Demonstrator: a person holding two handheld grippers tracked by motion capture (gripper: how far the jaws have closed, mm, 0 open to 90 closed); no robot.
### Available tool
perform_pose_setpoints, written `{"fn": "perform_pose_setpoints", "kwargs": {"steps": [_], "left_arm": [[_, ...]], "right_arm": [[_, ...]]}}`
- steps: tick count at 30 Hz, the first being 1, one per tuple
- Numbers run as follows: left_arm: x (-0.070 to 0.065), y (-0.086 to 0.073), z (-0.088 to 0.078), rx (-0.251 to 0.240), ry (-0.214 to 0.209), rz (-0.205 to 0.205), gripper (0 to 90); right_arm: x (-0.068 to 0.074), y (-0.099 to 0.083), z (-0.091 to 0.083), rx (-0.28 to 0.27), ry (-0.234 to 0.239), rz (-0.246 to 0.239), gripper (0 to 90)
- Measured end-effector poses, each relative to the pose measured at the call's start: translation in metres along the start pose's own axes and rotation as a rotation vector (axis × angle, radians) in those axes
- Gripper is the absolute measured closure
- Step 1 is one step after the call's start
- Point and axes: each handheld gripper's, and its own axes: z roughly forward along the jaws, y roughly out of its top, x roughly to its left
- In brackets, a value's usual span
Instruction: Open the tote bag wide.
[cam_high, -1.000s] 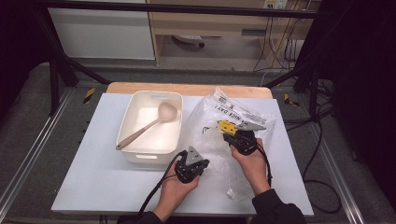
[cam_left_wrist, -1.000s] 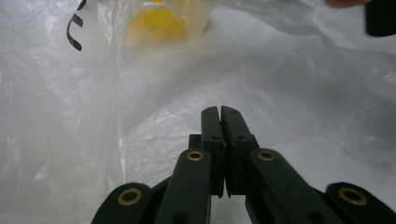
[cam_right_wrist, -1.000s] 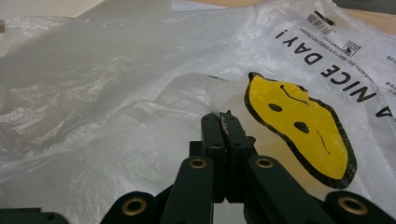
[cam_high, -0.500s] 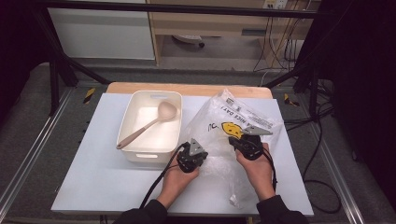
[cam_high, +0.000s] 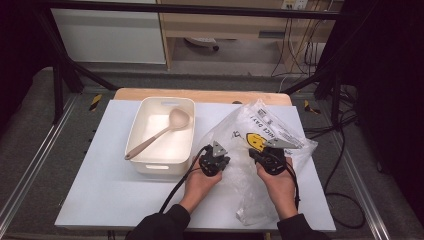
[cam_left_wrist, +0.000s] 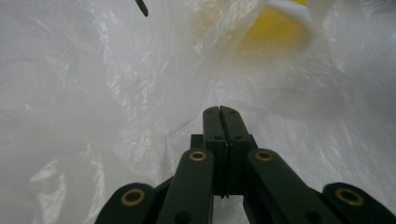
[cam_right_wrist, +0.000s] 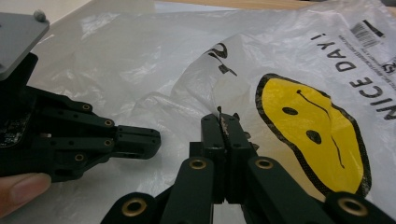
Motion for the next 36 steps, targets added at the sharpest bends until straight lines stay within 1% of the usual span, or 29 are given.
{"fn": "perform_pose_setpoints", "kwargs": {"steps": [2,4,6,9,11,12,14,15,17,18,20,23,28,32,36], "left_arm": [[-0.003,0.002,-0.003,-0.003,-0.011,0.003,90.0],[-0.010,0.002,-0.009,0.000,-0.015,0.026,90.0],[-0.017,0.001,-0.017,-0.006,-0.016,0.044,90.0],[-0.024,-0.002,-0.023,0.001,-0.038,0.040,90.0],[-0.027,-0.005,-0.025,0.003,-0.039,0.036,90.0],[-0.028,-0.007,-0.024,0.017,-0.038,0.042,90.0],[-0.028,-0.011,-0.019,0.046,-0.026,0.052,90.0],[-0.026,-0.014,-0.017,0.059,-0.024,0.044,90.0],[-0.023,-0.016,-0.016,0.059,-0.027,0.029,90.0],[-0.023,-0.015,-0.016,0.059,-0.022,0.030,90.0],[-0.024,-0.015,-0.015,0.060,-0.016,0.037,90.0],[-0.024,-0.015,-0.015,0.061,-0.013,0.041,90.0],[-0.022,-0.015,-0.015,0.060,-0.027,0.024,90.0],[-0.022,-0.015,-0.015,0.061,-0.030,0.022,90.0],[-0.022,-0.015,-0.015,0.061,-0.027,0.025,90.0]], "right_arm": [[-0.002,0.000,0.003,0.001,-0.003,0.006,90.0],[-0.003,0.001,0.007,0.003,-0.004,0.009,90.0],[-0.005,0.001,0.011,0.004,-0.006,0.022,90.0],[-0.007,0.003,0.016,0.007,-0.011,0.025,90.0],[-0.009,0.004,0.018,0.007,-0.014,0.025,90.0],[-0.009,0.004,0.019,0.009,-0.013,0.031,90.0],[-0.010,0.005,0.020,0.003,-0.009,0.038,90.0],[-0.010,0.006,0.020,-0.001,-0.008,0.037,90.0],[-0.009,0.008,0.018,-0.009,-0.004,0.043,90.0],[-0.009,0.008,0.017,-0.014,-0.004,0.038,90.0],[-0.009,0.011,0.016,-0.022,0.006,0.055,90.0],[-0.010,0.017,0.013,-0.042,0.012,0.057,90.0],[-0.011,0.030,0.007,-0.080,0.024,0.058,90.0],[-0.012,0.041,0.000,-0.107,0.033,0.063,90.0],[-0.015,0.053,-0.007,-0.134,0.038,0.079,90.0]]}}
